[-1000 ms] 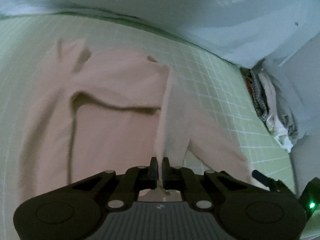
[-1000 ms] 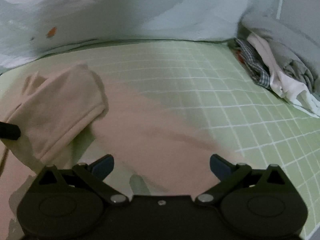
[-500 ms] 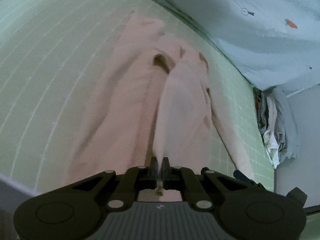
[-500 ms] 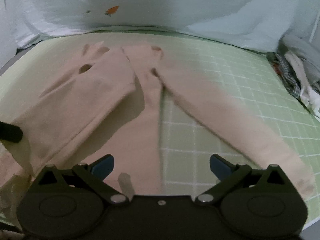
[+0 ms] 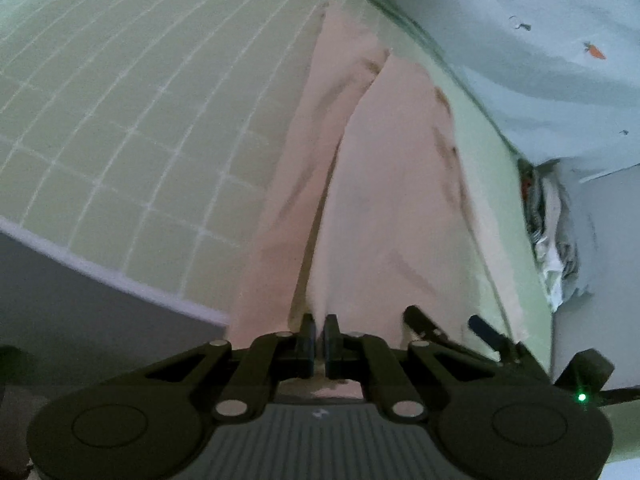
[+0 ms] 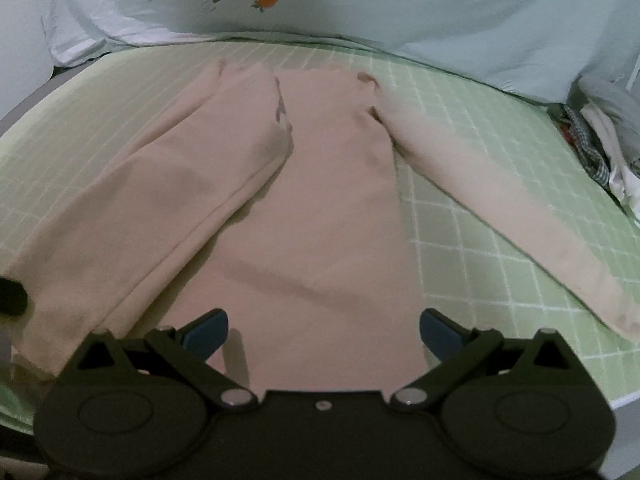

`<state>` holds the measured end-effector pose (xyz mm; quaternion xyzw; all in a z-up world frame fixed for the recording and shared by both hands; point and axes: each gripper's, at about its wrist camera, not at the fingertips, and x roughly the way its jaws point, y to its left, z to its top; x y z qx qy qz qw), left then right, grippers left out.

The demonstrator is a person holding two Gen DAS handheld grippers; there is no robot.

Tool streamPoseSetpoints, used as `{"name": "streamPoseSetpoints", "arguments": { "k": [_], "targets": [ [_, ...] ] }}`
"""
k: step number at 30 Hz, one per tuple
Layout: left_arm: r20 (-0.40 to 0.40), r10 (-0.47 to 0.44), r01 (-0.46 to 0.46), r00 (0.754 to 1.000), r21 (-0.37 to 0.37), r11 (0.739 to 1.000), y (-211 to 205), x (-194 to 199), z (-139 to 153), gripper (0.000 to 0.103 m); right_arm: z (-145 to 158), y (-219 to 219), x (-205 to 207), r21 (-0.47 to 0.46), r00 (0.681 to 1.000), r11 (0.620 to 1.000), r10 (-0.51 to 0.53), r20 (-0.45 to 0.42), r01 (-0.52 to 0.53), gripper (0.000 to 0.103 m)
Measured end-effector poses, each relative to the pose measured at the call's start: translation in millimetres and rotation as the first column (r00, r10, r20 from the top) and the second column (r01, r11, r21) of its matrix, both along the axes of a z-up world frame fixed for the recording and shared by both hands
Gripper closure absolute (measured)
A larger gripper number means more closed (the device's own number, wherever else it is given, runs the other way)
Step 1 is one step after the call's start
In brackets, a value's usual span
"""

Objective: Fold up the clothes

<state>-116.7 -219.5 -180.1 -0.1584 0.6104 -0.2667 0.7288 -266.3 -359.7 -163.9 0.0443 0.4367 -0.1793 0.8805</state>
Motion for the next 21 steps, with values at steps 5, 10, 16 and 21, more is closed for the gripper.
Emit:
{"name": "streamPoseSetpoints", "arguments": {
  "k": [5,10,16,21],
  "targets": [
    [0.009,-0.055,0.054,0.998,0.085,0.995,13.5,0.5,-14.0,0.097,-9.0,16.9,0.6,0.024,1.000,1.000,-0.020,-0.005,0.020,0.000],
    [0.002,-0.115,0.114,0.993,0.120,0.986,12.0,3.2,-26.1,0.095,-12.4,24.6,-0.9,0.042,0.998,0.997,-0.065,0.004,0.065,0.000],
    [0.007,-0.171,0.169,0.985,0.140,0.976,2.0,9.1,-23.1,0.084,-13.9,21.9,-1.1,0.068,0.995,0.993,-0.095,0.011,0.094,0.000],
    [0.105,-0.227,0.199,0.968,0.223,0.954,-8.2,11.4,-5.6,0.055,-12.9,12.2,0.4,0.091,0.994,0.990,-0.106,0.022,0.104,0.000]
  ]
}}
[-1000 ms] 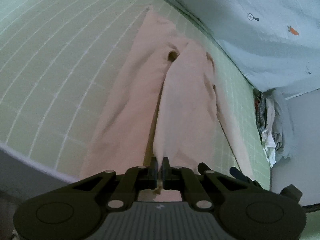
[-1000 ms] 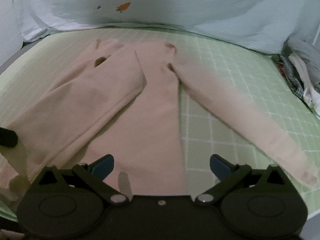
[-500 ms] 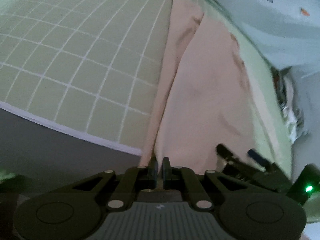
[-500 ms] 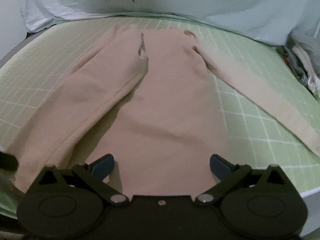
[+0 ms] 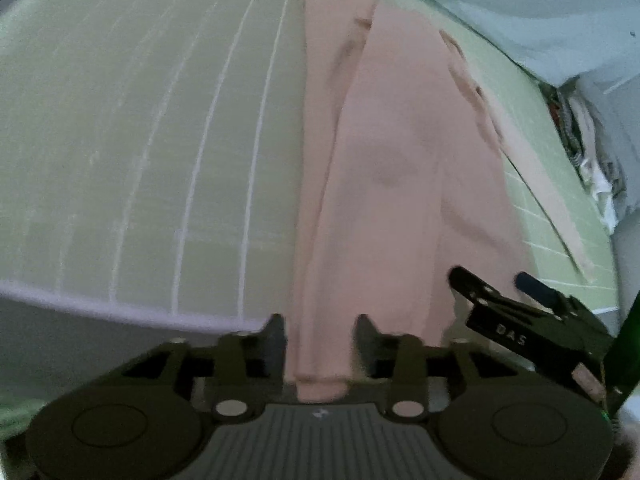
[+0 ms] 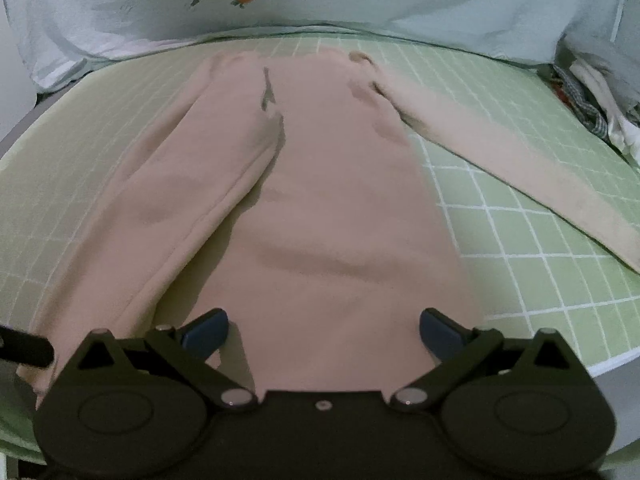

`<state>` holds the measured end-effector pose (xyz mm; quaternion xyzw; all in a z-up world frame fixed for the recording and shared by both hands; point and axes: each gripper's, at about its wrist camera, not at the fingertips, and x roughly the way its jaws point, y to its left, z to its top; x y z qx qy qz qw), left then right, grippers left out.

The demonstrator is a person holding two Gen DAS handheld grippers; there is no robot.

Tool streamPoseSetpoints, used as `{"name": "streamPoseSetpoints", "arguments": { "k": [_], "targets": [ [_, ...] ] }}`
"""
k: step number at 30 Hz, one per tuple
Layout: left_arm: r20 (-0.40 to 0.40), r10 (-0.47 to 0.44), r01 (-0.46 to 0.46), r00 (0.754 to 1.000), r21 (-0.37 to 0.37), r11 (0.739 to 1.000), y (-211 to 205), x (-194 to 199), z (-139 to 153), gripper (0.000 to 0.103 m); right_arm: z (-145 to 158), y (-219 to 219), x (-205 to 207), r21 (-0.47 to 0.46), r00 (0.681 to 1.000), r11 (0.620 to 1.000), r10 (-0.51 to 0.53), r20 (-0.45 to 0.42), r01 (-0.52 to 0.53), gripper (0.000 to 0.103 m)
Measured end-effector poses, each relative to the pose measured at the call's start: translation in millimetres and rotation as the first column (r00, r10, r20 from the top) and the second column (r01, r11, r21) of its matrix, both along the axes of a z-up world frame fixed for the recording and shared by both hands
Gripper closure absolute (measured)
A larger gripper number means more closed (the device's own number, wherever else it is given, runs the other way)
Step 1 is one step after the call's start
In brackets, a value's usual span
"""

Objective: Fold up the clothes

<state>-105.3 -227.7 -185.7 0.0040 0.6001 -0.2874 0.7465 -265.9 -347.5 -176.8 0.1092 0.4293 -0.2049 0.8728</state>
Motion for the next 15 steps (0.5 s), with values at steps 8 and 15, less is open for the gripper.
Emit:
{"name": "streamPoseSetpoints", "arguments": {
  "k": [8,15],
  "targets": [
    [0.080,0.050,-0.051,0.996,0.007,0.999,-21.3,9.9,15.0,0.039,1.4,-51.5,-1.8,0.037,0.996,0.996,-0.088,0.021,0.087,0.000],
    [0.133,0.052,-0.058,0.990,0.046,0.997,-65.4,1.6,24.2,0.032,-1.9,-122.7,-21.6,0.109,0.977,0.972,-0.212,0.008,0.210,0.000]
  ]
}}
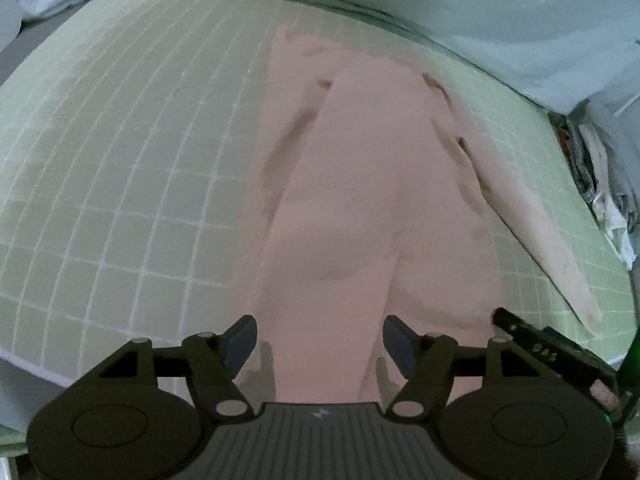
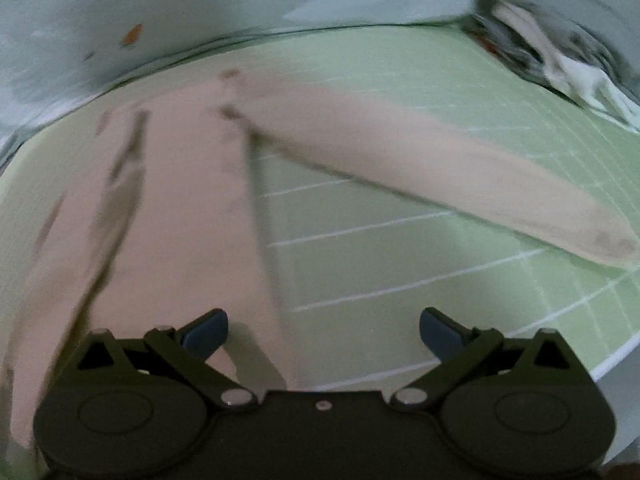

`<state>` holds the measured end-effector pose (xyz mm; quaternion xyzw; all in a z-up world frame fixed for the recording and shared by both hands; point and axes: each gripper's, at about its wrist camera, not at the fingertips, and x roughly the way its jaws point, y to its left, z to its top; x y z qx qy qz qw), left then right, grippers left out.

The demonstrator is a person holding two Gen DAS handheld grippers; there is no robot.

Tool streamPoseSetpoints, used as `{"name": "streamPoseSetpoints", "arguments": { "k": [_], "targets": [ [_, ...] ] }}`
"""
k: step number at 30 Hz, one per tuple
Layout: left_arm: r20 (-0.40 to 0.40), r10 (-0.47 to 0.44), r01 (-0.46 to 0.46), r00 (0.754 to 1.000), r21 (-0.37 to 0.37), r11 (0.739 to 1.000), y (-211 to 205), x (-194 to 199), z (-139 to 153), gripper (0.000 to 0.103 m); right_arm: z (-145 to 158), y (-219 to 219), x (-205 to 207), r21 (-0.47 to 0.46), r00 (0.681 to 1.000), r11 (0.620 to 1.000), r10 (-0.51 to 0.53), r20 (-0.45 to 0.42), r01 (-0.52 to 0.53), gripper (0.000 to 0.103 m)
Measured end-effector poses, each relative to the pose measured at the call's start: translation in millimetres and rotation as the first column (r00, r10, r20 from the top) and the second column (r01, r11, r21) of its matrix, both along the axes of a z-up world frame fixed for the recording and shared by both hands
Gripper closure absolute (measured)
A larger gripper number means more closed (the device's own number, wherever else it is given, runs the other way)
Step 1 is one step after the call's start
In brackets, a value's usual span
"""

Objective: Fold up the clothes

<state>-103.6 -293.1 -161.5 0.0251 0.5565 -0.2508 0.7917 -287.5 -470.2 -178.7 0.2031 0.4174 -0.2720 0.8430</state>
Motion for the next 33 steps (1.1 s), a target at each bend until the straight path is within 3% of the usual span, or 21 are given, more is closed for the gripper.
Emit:
{"name": "streamPoseSetpoints", "arguments": {
  "k": [11,15,28,33],
  "targets": [
    [0.011,-0.033,0.032,0.999,0.069,0.997,-85.7,-7.7,-13.0,0.025,-12.9,-84.7,-35.5,-0.017,0.984,0.984,-0.175,0.022,0.175,0.000],
    [0.010,-0.048,0.047,0.999,0.108,0.993,-107.6,-10.3,-18.2,0.017,-18.4,-107.5,-44.1,-0.024,0.975,0.975,-0.218,0.039,0.219,0.000],
    [-0.085,0.026,0.000,0.996,0.287,0.958,-125.5,15.1,-54.5,0.012,-26.7,-145.7,-56.1,-0.022,0.938,0.942,-0.330,0.105,0.334,0.000],
    [-0.094,0.022,0.006,0.995,0.288,0.958,-124.7,22.5,-56.1,0.009,-28.8,-153.7,-50.5,-0.035,0.916,0.922,-0.378,0.133,0.386,0.000]
  ]
}}
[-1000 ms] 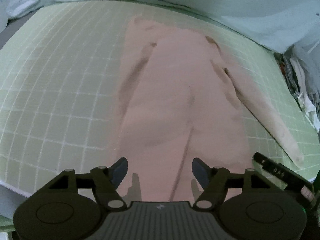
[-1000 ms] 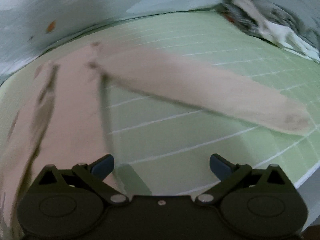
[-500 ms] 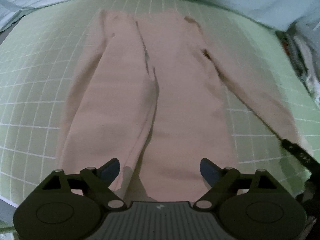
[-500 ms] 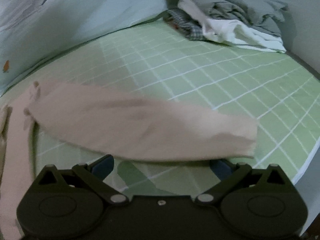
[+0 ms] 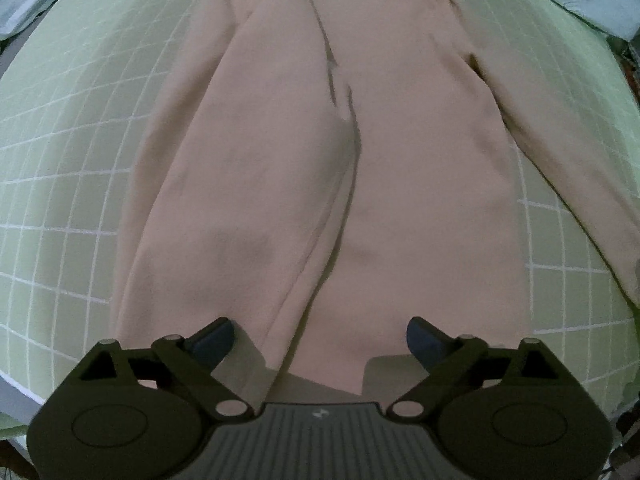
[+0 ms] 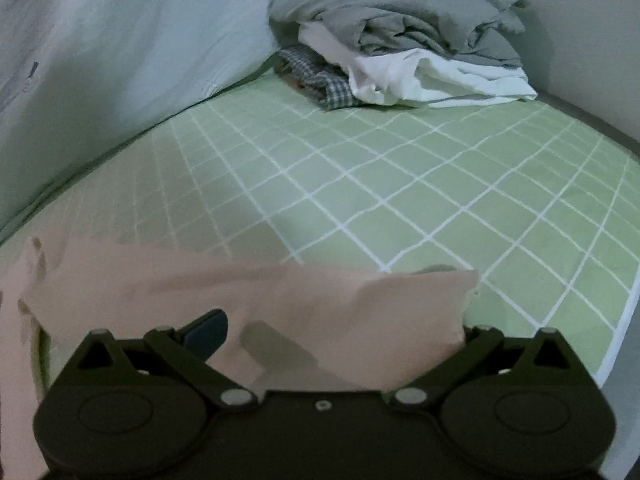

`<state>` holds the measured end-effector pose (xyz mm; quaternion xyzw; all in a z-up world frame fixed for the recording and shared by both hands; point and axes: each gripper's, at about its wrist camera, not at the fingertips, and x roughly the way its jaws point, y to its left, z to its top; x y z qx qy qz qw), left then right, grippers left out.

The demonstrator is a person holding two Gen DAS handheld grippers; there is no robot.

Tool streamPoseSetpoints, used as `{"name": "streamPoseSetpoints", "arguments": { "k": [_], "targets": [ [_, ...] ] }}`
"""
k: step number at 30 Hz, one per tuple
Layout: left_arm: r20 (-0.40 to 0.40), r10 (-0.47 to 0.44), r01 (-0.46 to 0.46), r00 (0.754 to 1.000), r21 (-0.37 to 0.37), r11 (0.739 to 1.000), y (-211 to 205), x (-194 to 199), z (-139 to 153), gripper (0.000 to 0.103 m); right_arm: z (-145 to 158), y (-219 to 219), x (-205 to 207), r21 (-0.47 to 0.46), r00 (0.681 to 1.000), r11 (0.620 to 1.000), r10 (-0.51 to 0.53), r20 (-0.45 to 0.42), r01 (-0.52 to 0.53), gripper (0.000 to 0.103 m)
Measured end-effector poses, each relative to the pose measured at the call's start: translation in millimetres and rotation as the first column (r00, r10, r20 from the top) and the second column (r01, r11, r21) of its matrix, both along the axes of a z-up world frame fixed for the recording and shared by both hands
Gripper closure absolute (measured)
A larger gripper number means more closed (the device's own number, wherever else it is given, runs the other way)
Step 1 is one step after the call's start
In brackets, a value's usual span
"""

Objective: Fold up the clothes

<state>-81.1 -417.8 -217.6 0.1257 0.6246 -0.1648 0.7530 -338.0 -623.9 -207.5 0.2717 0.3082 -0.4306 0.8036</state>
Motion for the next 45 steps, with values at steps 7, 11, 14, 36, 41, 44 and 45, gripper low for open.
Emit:
{"name": "streamPoseSetpoints", "arguments": {
  "k": [7,11,14,36,41,44,45],
  "targets": [
    [0.086,-0.003,0.008,0.996,-0.051,0.999,4.3,25.8,18.6,0.008,-4.1,4.8,22.8,-0.068,0.994,0.997,0.022,-0.106,-0.030,0.000],
    [0.124,0.016,-0.015,0.992,-0.012,1.000,14.5,48.6,20.1,0.008,-0.2,5.6,35.9,-0.074,0.990,0.991,0.100,-0.094,-0.108,0.015],
    [0.134,0.045,-0.046,0.990,0.006,0.999,27.1,66.8,20.4,0.008,9.9,10.5,52.6,-0.083,0.983,0.981,0.166,-0.080,-0.173,0.058],
    [0.089,0.104,-0.105,0.991,0.015,0.994,78.6,133.8,-6.2,0.004,59.9,132.7,242.6,0.163,0.788,0.778,0.563,0.248,-0.607,0.077],
    [0.109,0.105,-0.109,0.988,0.033,0.993,81.1,129.2,-1.2,0.004,63.0,146.5,233.8,0.105,0.789,0.783,0.601,0.125,-0.613,0.004],
    [0.115,0.116,-0.121,0.987,0.037,0.992,77.7,127.7,2.8,0.004,67.9,134.6,216.6,0.047,0.805,0.805,0.589,0.068,-0.592,0.000],
    [0.118,0.116,-0.121,0.986,0.037,0.992,76.2,127.5,4.6,0.004,69.0,129.2,209.8,0.032,0.815,0.815,0.577,0.052,-0.579,0.000]
  ]
}}
